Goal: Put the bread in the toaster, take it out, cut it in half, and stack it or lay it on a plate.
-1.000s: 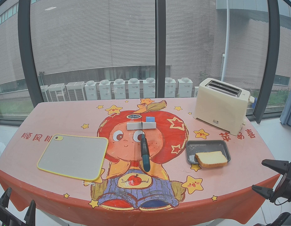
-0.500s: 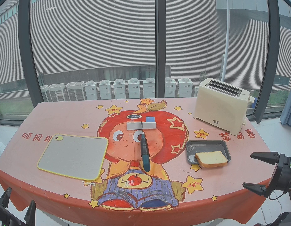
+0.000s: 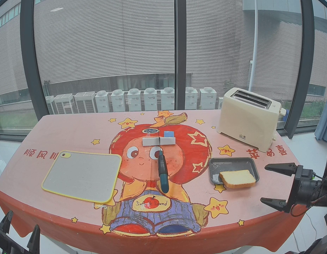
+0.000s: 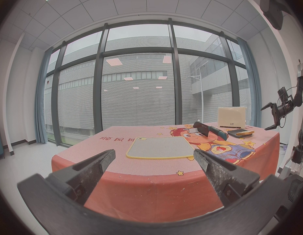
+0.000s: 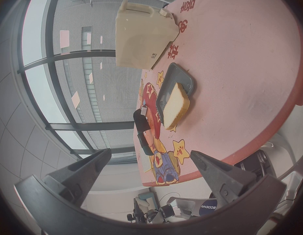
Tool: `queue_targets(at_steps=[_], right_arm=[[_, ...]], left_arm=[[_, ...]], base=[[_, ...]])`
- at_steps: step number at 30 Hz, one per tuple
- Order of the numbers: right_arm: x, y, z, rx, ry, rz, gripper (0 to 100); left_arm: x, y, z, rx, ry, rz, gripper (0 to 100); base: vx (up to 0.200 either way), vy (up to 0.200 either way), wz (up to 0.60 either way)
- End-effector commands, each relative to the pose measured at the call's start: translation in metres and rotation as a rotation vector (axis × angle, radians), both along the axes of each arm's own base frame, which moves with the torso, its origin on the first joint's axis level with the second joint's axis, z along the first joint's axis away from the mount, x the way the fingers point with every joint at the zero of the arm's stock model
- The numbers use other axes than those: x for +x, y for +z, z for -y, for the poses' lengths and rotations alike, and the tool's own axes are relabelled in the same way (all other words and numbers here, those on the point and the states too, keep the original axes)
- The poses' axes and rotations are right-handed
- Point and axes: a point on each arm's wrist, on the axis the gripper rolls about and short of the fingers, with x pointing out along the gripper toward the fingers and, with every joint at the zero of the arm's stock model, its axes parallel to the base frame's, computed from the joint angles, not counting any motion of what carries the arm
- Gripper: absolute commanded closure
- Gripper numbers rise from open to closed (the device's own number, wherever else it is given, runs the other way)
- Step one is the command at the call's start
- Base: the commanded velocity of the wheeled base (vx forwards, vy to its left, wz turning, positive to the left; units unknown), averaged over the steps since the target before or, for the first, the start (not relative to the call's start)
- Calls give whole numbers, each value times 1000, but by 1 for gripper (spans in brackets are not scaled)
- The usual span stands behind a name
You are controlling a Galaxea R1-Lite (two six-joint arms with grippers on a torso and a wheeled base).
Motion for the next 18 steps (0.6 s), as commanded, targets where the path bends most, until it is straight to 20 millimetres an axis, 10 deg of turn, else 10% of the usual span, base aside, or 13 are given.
queue_targets(at_steps=[1, 18], right_arm=[[12, -13, -3, -14, 2, -62, 0], [38, -33, -7, -15, -9, -68, 0]], left_arm=[[1, -5, 0, 0, 0, -20, 0], [1, -5, 0, 0, 2, -20, 0]], base=[[0, 0, 0], [0, 0, 0]])
